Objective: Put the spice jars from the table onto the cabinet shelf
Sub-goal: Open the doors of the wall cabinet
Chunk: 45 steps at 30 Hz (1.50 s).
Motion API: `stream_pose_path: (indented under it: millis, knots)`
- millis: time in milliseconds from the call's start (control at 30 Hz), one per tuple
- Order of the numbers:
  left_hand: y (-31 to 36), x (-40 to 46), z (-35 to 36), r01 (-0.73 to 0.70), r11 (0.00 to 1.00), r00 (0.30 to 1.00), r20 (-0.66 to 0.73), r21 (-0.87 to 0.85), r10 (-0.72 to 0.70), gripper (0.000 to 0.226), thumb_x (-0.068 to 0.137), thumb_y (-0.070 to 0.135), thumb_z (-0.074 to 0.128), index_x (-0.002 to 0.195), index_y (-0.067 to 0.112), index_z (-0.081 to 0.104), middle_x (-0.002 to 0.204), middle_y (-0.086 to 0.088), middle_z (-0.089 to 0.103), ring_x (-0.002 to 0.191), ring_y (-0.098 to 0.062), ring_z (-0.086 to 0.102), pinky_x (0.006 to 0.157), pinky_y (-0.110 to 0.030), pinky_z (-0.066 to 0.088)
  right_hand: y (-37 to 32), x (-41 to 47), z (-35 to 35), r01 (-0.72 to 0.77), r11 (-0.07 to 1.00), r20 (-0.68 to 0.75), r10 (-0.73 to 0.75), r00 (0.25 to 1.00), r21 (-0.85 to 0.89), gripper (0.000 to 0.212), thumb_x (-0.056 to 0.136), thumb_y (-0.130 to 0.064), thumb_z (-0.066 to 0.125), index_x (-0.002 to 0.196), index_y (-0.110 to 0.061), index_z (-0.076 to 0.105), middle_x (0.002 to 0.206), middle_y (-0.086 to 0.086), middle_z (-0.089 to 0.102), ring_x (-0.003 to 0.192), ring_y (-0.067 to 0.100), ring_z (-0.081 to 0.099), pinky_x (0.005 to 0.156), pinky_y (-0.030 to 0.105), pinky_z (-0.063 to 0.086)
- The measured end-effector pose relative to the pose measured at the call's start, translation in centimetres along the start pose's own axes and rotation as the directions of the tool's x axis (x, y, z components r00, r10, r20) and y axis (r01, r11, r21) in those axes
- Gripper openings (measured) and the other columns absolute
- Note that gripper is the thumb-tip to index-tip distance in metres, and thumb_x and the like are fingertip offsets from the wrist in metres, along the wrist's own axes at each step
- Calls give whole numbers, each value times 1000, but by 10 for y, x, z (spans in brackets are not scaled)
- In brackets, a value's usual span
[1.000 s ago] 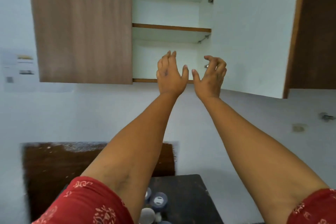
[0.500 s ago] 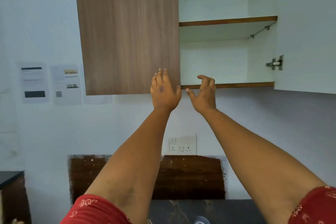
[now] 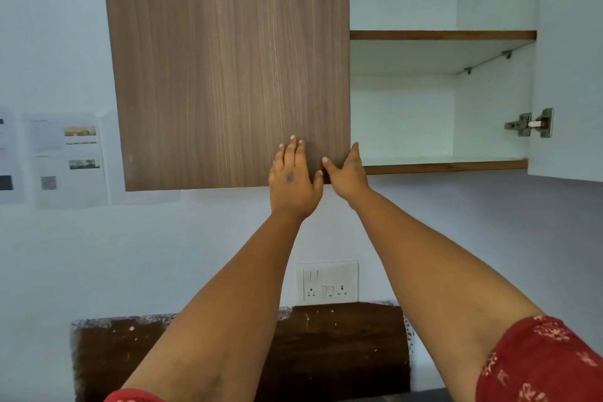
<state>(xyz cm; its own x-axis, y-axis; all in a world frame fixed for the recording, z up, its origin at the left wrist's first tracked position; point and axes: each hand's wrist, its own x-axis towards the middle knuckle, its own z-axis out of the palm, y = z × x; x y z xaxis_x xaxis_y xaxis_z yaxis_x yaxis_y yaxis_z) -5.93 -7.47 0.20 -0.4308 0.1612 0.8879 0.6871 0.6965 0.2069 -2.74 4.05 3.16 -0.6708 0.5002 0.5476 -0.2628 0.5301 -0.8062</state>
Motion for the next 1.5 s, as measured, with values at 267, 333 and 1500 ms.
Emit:
stream_pose_path:
  millis: [267,333,1500]
  knots:
    - [5,-15,-4,-12,1000,1000,-15,-2,12,67,96,45,46,151,10,31,162,-8,19,148,-32,17,113,-51,26,0,-21,-8,-11,1000,-76,12,997,15,47,96,-36,55,133,-10,41,130,9,52,119,27,53,92,32,47]
    - [13,-24,-12,8,1000,1000,-30,-26,-9,68,96,47,44,152,10,29,162,-8,18,148,-32,16,114,-52,26,-6,-36,-15,8,1000,-80,-6,997,18,47,96,-36,55,133,-11,42,130,8,53,118,26,53,92,32,47]
    - [-45,-185,-412,19,955,992,-111,-296,-54,36,105,31,34,111,16,66,95,1,69,86,-14,62,70,-25,44,-265,-405,60,390,883,-119,-430,895,-261,24,101,-31,42,106,-9,50,100,9,57,84,22,57,63,27,41]
